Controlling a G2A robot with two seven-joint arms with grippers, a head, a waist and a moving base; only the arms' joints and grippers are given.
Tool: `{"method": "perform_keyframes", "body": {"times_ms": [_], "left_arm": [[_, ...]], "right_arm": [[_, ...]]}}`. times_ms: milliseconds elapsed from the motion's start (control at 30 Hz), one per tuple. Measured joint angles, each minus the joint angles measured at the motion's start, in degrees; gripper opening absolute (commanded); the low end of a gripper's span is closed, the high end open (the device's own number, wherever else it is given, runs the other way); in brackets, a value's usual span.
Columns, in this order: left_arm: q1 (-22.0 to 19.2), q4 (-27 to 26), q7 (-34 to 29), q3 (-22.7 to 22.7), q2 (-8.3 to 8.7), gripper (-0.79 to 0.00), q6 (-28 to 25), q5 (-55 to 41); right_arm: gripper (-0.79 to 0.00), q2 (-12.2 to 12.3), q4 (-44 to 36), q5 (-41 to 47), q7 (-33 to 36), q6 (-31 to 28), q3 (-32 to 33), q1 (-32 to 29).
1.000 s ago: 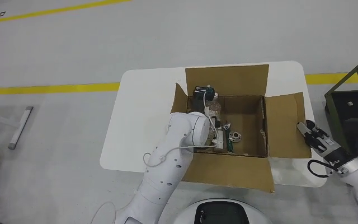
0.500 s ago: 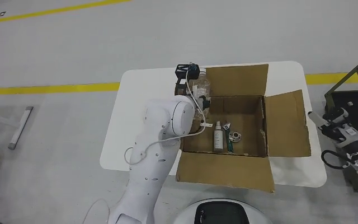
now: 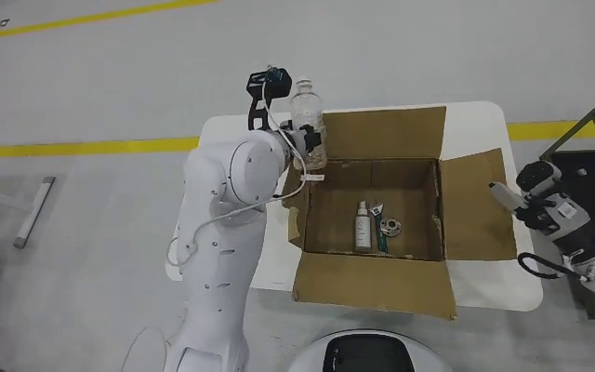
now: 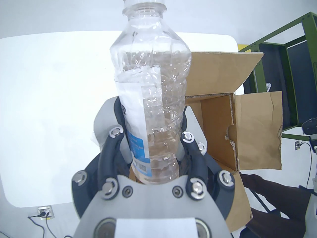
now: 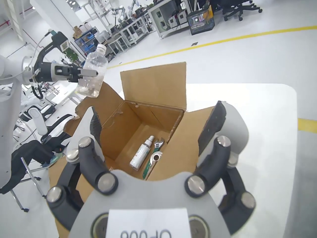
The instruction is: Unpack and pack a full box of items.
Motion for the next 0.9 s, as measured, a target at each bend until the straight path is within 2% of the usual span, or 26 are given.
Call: {"method": "perform_keyframes", "body": {"times_ms": [200, 433, 900], "left_arm": [[-1.5, -0.5, -2.5, -2.5, 1.09, -0.785, -2.2, 9.4], [-1.6, -0.2, -7.1, -5.5, 2.08, -0.785, -4.9, 15.7], [7.0, 3.8, -8.6, -6.3, 3.40, -0.785, -12.0, 22.5]], "right_arm": [[0.000, -0.1, 1.3, -1.9, 0.6, 0.4, -5.6, 1.7], [0.000, -0.2, 3.2, -4.1, 0.3, 1.0, -10.7, 3.5], [0.000, -0.2, 4.5, -4.7, 0.2, 1.3, -12.9, 4.1]]}}
